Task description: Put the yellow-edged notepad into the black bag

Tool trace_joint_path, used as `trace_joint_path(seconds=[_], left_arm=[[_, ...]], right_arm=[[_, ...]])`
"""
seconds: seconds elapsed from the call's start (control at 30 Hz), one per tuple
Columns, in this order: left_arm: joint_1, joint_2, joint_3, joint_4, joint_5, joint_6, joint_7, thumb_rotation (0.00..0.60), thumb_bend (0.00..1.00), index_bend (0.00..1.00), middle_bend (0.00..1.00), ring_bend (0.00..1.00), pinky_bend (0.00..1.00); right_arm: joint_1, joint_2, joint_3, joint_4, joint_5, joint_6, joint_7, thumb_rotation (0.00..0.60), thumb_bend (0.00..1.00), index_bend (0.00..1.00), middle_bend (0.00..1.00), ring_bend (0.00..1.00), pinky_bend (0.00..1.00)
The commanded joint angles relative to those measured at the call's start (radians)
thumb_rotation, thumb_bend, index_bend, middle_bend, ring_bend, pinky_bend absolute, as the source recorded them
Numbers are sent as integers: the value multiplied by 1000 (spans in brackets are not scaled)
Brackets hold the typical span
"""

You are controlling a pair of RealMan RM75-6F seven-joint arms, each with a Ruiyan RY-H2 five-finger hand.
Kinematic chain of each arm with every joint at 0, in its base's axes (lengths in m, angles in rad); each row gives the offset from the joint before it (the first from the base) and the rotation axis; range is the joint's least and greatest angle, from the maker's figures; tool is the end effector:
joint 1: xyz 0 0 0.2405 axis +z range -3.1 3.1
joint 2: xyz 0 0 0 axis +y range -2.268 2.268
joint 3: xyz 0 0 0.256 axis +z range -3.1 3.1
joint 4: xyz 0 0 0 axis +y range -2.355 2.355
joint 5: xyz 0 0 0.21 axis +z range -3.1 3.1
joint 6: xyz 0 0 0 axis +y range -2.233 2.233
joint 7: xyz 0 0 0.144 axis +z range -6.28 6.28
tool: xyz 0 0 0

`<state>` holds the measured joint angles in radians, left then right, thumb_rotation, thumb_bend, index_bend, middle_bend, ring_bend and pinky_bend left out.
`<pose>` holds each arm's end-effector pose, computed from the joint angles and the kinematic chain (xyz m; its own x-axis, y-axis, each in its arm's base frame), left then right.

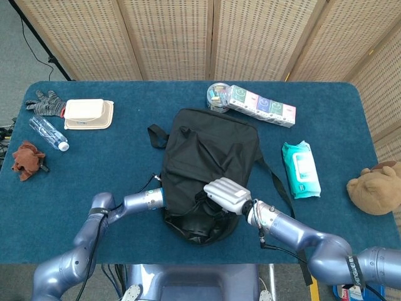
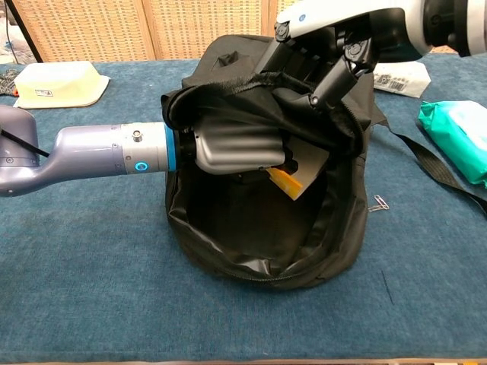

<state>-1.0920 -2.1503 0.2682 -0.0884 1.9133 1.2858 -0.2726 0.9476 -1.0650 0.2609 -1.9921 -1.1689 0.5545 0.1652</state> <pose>-0.0726 0.3731 -0.1181 0.6661 -0.4201 0.6162 -0.0944 -0.8671 -0.4891 -0.0354 -0.3042 0.0609 0.2926 -0.6413 0.7094 -0.8478 -0.5170 -0.1177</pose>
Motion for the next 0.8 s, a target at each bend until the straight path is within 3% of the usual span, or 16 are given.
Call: trace_joint_path(seconds=[0.03, 0.17, 0.3, 0.37, 0.67, 0.7, 0.77, 0.8], left_arm=[[6, 6, 4, -5, 0, 21, 2, 600, 527, 529, 357, 327, 629], [17, 14, 6, -21, -3, 61, -30, 600, 414, 416, 280, 272, 613], [35, 25, 15, -31, 0, 130, -73, 600, 109, 356, 234, 236, 593], [46, 31, 17, -38, 0, 165, -97, 600, 23, 335, 219, 221, 582], [125, 79, 19, -63, -6, 378, -223, 600, 0, 314, 192, 194, 557], [132, 84, 16, -66, -9, 400, -235, 600, 0, 308, 190, 192, 553], [141, 91, 14, -69, -12, 431, -256, 600, 0, 299, 189, 189, 550], [148, 97, 12, -71, -14, 454, -271, 600, 0, 297, 188, 188, 549]], right_arm=[[0, -6, -2, 10, 9, 9, 0, 600, 691, 620, 629, 530, 660], [1, -16, -7, 33, 18, 22, -9, 600, 691, 620, 629, 530, 660], [1, -33, -11, 59, 35, 54, -27, 600, 691, 620, 628, 531, 660], [1, -39, -12, 70, 48, 65, -34, 600, 690, 620, 628, 531, 660], [14, -87, -43, 118, 141, 120, -122, 600, 688, 603, 605, 506, 612], [15, -89, -47, 119, 149, 120, -127, 600, 651, 568, 568, 474, 569], [18, -90, -54, 120, 162, 115, -135, 600, 445, 451, 450, 371, 450], [20, -92, -57, 123, 172, 113, -138, 600, 266, 364, 358, 287, 366]])
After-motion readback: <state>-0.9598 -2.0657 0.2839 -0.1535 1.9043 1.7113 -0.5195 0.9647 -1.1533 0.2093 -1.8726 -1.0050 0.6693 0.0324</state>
